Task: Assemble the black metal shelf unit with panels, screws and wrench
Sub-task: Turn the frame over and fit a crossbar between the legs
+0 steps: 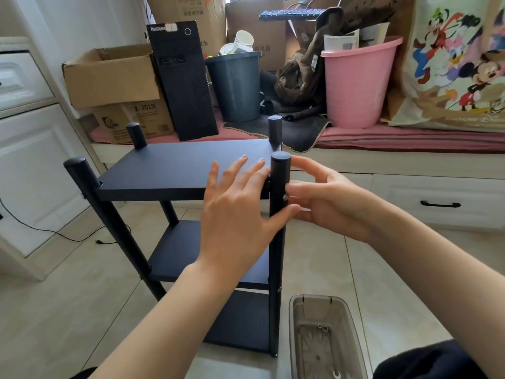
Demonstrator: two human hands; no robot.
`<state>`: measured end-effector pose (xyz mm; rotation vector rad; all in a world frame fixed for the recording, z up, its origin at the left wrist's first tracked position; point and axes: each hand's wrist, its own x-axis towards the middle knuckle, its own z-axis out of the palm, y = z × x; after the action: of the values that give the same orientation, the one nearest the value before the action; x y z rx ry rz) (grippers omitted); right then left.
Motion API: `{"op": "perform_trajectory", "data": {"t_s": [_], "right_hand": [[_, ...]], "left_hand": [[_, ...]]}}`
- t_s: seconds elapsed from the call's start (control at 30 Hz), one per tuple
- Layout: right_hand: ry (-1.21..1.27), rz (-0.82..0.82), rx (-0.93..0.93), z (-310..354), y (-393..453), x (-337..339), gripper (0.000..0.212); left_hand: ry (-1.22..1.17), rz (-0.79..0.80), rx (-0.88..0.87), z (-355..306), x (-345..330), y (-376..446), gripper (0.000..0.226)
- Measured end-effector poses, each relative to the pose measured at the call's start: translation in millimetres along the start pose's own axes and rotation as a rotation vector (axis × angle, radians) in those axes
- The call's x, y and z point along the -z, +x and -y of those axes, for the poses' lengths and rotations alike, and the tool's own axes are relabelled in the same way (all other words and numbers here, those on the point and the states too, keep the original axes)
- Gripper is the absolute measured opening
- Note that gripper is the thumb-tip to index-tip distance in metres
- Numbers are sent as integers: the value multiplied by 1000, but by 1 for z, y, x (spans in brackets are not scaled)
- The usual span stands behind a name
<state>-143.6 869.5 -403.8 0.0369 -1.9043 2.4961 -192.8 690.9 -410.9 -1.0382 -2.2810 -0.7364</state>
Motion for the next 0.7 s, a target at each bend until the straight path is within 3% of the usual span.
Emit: {"op": "perform_trajectory", "data": {"t_s": [0.13,0.2,0.33,0.53,0.7], "right_hand": [[91,-1,-73,2,1,0,46],[121,-76,-123,1,5,-4,35],[92,-239,-185,-4,18,-15,45],[41,-190,-87,-6,24,-22,29],[85,-165,-42,-10,25,-18,24]], "left_hand": [[0,2,53,-4,-4,5,61],[15,1,60,-7,-5,5,59],[45,-1,62,-10,-6,5,57],[-48,11,88,-7,-2,9,56],[77,51,62,-3,0,7,56]]}}
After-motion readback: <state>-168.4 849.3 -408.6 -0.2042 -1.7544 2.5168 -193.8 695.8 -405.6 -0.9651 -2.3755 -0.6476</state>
